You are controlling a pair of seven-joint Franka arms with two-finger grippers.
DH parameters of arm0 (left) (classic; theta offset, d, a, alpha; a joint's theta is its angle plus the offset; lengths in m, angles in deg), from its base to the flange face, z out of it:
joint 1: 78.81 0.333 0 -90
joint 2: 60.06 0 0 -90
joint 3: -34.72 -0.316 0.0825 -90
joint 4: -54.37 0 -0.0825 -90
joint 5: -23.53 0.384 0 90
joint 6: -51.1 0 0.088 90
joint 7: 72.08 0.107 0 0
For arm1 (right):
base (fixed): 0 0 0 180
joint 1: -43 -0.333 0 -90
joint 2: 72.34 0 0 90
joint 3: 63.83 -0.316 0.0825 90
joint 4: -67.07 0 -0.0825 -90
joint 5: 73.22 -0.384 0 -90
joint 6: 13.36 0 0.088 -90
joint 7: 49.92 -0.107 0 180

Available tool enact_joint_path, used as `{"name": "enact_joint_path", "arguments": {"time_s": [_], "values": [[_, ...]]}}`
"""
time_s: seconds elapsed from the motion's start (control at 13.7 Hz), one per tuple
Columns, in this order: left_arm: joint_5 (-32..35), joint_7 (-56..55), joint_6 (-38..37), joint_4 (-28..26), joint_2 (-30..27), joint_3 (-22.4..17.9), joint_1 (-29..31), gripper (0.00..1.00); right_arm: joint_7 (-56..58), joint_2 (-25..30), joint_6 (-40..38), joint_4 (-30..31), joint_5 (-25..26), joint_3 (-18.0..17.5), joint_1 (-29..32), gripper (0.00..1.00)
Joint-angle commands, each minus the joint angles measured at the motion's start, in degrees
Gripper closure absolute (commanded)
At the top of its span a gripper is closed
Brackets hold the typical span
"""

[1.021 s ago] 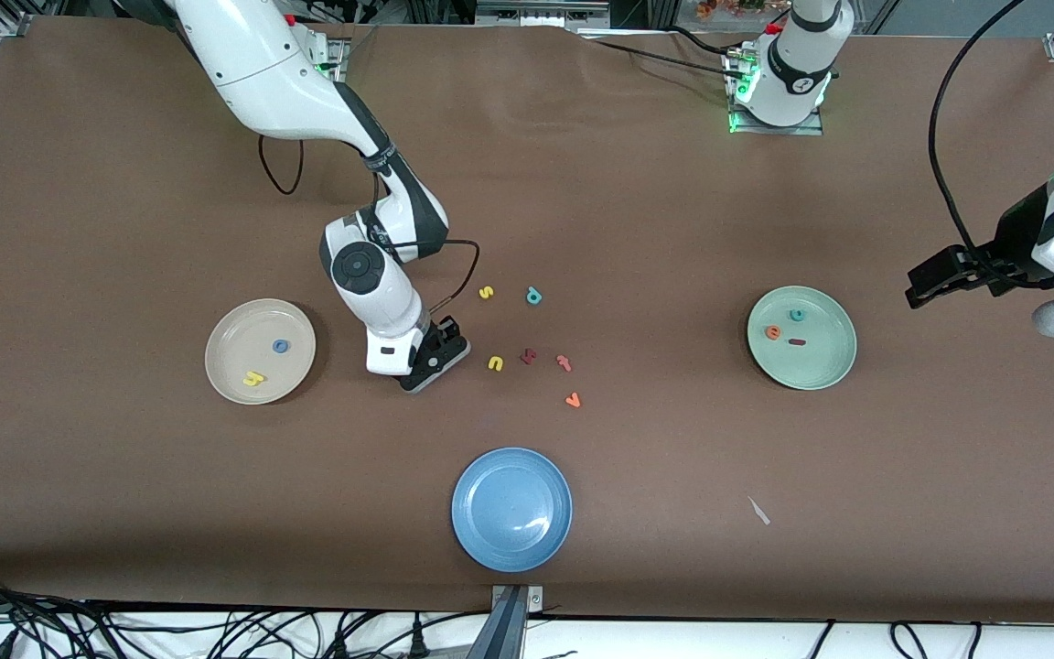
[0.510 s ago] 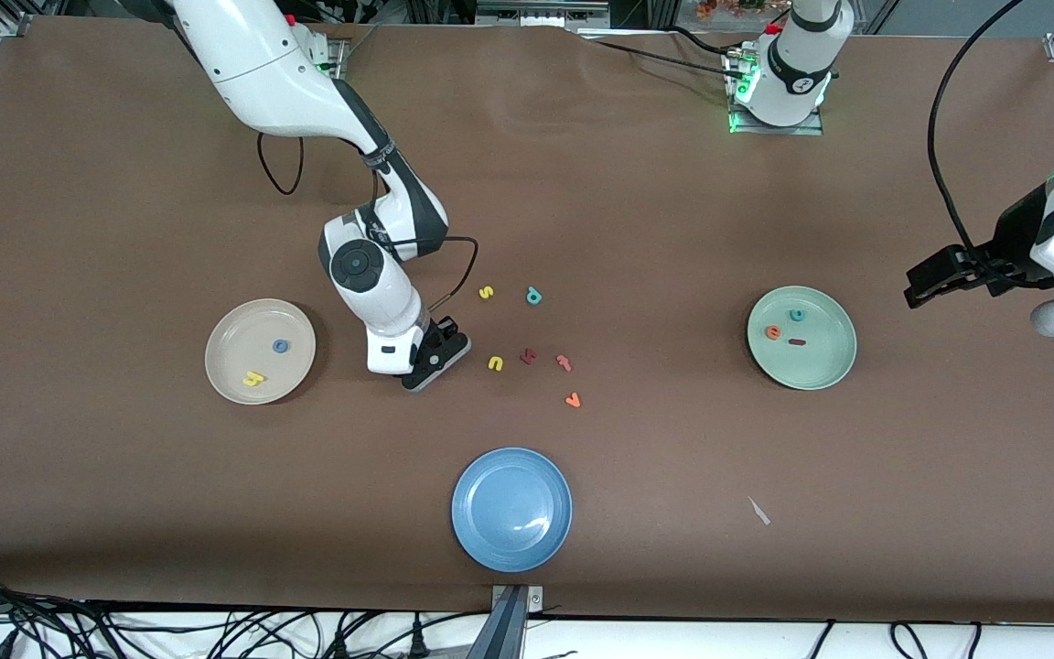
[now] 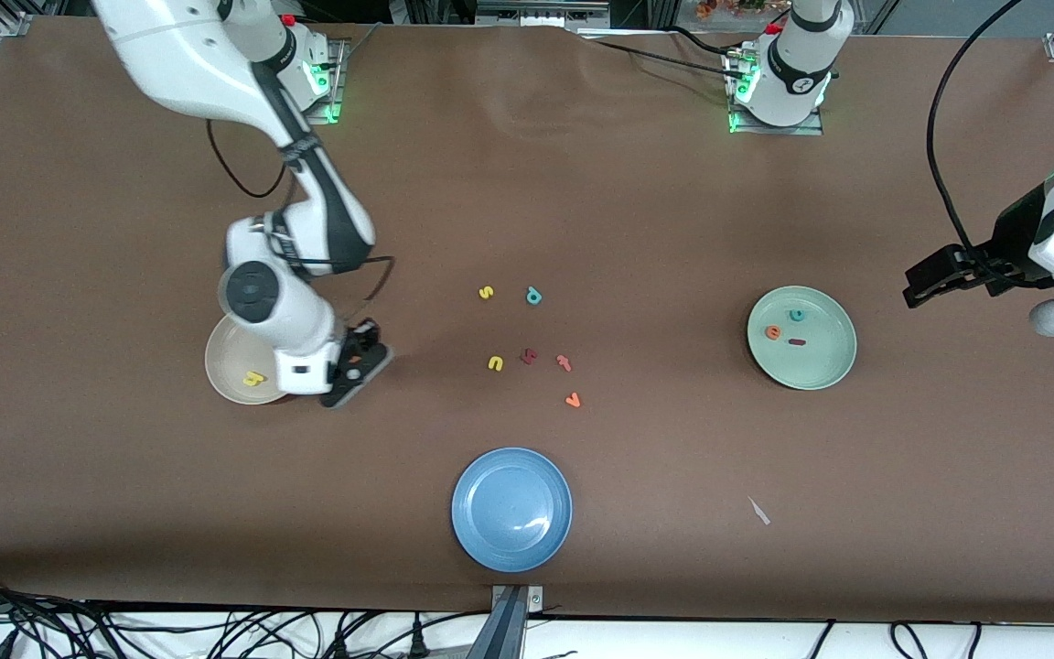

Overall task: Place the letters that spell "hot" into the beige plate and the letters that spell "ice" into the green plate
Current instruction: 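Carry the orange letter to the beige plate and open the right gripper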

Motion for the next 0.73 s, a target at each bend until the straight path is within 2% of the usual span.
{"name": "enact_joint_path", "arguments": {"time_s": [0.0,0.22,0.51,0.58,0.66], "values": [[-1.4,0.4,-0.3,0.2,-0.4,0.2,0.3,0.00,5.4,7.9,-0.9,9.1,0.5,-0.4,3.3,0.84],[-1.4,0.4,-0.3,0.2,-0.4,0.2,0.3,0.00,6.1,14.7,-0.7,17.4,0.6,1.5,4.1,0.83],[-1.4,0.4,-0.3,0.2,-0.4,0.2,0.3,0.00,8.4,17.2,-0.9,19.2,0.7,3.0,5.0,0.75],[-1.4,0.4,-0.3,0.2,-0.4,0.2,0.3,0.00,8.9,17.1,-0.6,19.2,0.7,3.0,5.4,0.52],[-1.4,0.4,-0.3,0.2,-0.4,0.2,0.3,0.00,9.3,16.9,-0.4,19.2,0.7,3.1,6.2,0.47]]}}
